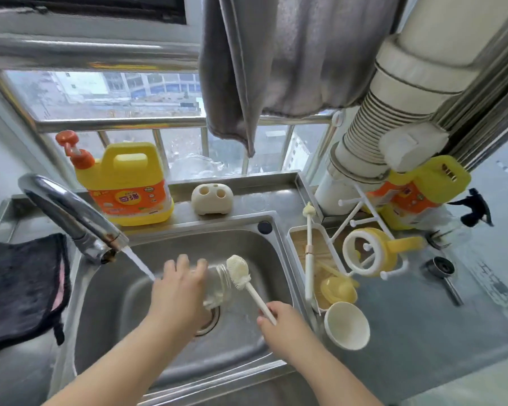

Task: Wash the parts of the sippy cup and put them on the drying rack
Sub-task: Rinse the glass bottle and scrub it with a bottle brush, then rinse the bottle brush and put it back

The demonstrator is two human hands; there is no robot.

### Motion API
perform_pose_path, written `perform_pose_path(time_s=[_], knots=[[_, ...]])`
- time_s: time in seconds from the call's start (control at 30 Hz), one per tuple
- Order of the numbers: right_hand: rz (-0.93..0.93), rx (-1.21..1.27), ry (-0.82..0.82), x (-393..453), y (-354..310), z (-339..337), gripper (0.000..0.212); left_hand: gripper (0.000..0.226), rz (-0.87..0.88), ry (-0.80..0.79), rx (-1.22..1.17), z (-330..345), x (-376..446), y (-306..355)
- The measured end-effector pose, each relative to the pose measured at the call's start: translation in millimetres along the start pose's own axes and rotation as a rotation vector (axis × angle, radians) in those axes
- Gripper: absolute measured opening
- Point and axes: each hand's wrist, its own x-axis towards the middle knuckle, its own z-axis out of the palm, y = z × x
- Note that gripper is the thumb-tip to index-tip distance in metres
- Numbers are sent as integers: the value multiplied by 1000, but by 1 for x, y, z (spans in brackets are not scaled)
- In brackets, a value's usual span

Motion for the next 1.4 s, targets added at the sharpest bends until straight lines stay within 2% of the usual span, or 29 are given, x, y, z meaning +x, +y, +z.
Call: perform_pose_path(time_s=[0.1, 0.17, 0.33, 0.53, 0.7, 0.83, 1.07, 1.2, 1.3, 1.4], knots=[[0, 22, 10, -2, 7, -5, 13, 86, 84, 136, -129, -39, 13, 18], [-12, 12, 12, -4, 11, -7, 13, 88, 184, 223, -112, -66, 26, 40], [-80, 15, -16, -10, 15, -10, 22, 76, 388, 408, 70, -122, 80, 97], [-106, 102, -68, -10, 20, -13, 27, 75, 516, 507, 329, -151, 134, 140], [-134, 122, -98, -7, 27, -19, 26, 77, 437, 443, 301, -153, 141, 168], [-148, 121, -109, -6, 36, -28, 26, 81, 427, 455, 321, -151, 126, 174], [-148, 117, -83, -3, 36, -35, 28, 65, 502, 442, 416, -146, 107, 173], [-163, 112, -81, -3, 36, -35, 26, 55, 481, 419, 392, -155, 113, 171], [-168, 99, -98, -3, 38, -35, 27, 67, 453, 312, 289, -156, 116, 161], [-186, 109, -111, -2, 38, -31, 28, 81, 471, 300, 189, -154, 125, 160]])
